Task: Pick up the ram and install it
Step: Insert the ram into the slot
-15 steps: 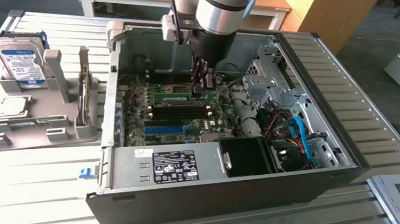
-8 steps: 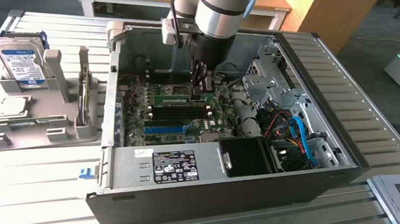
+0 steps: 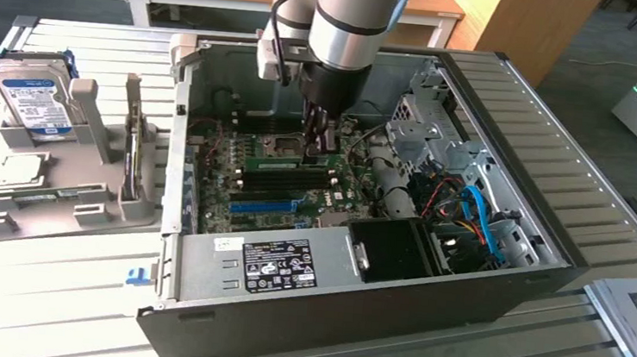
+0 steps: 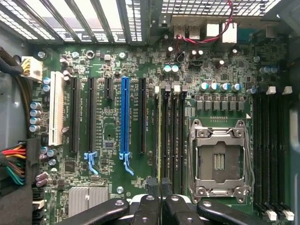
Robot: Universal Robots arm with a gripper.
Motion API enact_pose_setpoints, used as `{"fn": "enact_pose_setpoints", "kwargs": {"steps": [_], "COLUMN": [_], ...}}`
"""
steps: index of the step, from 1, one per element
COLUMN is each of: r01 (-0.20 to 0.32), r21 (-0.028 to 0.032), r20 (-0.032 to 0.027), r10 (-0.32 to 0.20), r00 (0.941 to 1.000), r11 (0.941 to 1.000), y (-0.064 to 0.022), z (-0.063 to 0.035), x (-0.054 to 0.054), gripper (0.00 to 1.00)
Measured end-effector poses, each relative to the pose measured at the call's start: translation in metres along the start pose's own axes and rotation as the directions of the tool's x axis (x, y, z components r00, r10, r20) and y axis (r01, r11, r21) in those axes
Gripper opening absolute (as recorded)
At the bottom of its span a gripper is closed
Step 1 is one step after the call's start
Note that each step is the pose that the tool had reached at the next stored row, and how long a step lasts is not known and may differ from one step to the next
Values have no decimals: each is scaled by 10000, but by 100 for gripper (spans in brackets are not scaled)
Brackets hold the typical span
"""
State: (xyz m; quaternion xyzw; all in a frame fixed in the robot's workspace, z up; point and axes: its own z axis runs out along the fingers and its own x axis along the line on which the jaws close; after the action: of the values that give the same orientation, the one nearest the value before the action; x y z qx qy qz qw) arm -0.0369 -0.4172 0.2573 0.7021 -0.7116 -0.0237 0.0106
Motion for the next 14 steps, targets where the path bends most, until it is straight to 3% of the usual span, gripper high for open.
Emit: {"fn": "enact_pose_setpoints", "kwargs": {"steps": [14], "r01": [-4], "r21": [0], "r20": [0], "r10": [4], "r00": [10000], "r11": [10000], "y": [-3], "z": [55], "x": [1], "gripper": [12]}}
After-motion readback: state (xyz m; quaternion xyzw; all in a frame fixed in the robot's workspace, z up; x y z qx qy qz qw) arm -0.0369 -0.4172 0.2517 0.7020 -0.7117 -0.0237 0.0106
